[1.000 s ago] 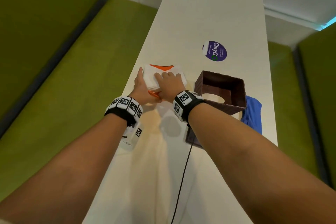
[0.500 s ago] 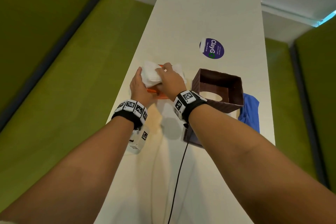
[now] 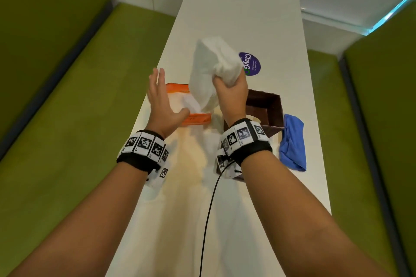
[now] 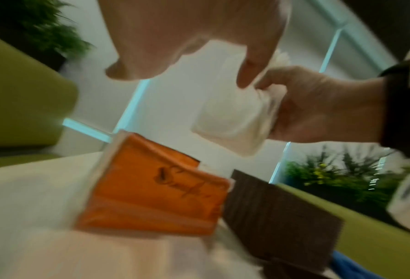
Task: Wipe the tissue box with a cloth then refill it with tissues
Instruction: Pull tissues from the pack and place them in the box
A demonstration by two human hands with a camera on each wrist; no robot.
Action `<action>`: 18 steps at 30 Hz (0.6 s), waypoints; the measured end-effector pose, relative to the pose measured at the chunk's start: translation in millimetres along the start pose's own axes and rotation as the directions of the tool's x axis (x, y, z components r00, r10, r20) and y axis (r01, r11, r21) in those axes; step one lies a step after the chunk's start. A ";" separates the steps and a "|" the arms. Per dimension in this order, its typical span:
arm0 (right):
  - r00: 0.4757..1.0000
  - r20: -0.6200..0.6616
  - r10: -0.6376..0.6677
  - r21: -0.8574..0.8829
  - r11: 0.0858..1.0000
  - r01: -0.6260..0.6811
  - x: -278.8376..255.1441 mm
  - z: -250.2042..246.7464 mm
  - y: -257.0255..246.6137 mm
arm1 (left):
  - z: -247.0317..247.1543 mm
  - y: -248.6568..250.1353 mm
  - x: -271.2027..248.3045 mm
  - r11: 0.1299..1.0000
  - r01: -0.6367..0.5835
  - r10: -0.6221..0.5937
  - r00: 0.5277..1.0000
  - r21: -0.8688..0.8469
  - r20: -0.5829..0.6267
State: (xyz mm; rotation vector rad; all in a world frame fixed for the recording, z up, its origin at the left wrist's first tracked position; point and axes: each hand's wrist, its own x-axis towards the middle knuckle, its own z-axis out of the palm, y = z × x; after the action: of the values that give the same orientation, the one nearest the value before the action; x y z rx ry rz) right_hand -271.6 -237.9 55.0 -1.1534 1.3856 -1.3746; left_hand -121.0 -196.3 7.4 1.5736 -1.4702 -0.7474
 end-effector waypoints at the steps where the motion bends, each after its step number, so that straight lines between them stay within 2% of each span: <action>1: 0.999 -0.010 0.044 0.104 0.994 -0.043 1.0 -7.2 -3.5 | 7.5 6.9 0.0 0.985 0.014 -0.013 1.000 -0.170 0.007; 2: 0.996 0.003 0.093 0.193 0.977 -0.092 1.5 -13.9 -5.4 | 14.9 14.0 0.8 0.930 0.115 -0.105 0.993 -0.350 0.049; 3: 0.989 0.026 0.147 0.284 0.947 -0.149 2.0 -20.1 -6.5 | 21.0 22.0 3.8 0.805 0.265 -0.243 0.964 -0.531 0.112; 4: 0.978 0.049 0.201 0.357 0.911 -0.206 1.2 -25.2 -7.2 | 26.6 28.7 7.2 0.627 0.408 -0.354 0.908 -0.663 0.225; 5: 0.967 0.071 0.245 0.412 0.875 -0.253 -0.1 -29.7 -6.3 | 32.5 32.7 9.7 0.436 0.512 -0.389 0.849 -0.740 0.358; 6: 0.958 0.098 0.269 0.438 0.853 -0.285 -3.0 -34.4 -6.2 | 36.7 37.3 10.1 0.293 0.579 -0.380 0.801 -0.761 0.463; 7: 0.952 0.121 0.281 0.446 0.842 -0.305 -6.1 -38.9 -5.3 | 40.2 41.5 9.5 0.219 0.611 -0.363 0.774 -0.760 0.518; 9: 0.945 0.184 0.272 0.430 0.842 -0.326 -14.8 -48.6 -3.5 | 47.6 43.7 8.7 0.198 0.618 -0.358 0.768 -0.761 0.530; 13: 0.900 0.320 0.296 0.340 0.851 -0.401 -23.9 -79.0 2.8 | 56.3 48.3 4.9 0.344 0.620 -0.311 0.784 -0.705 0.537; 16: 0.887 0.227 0.401 0.312 0.833 -0.457 -17.4 -105.5 6.5 | 56.4 44.0 2.8 0.370 0.631 -0.306 0.775 -0.682 0.552; 18: 0.899 0.161 0.406 0.256 0.863 -0.436 -15.9 -109.8 11.3 | 59.9 46.2 -1.0 0.401 0.643 -0.291 0.765 -0.653 0.574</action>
State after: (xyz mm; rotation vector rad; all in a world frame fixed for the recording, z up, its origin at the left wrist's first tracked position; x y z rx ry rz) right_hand -375.8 -198.8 47.3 -0.6665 1.2251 -1.1331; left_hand -195.3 -204.1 19.3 1.0644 -0.5919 -1.8748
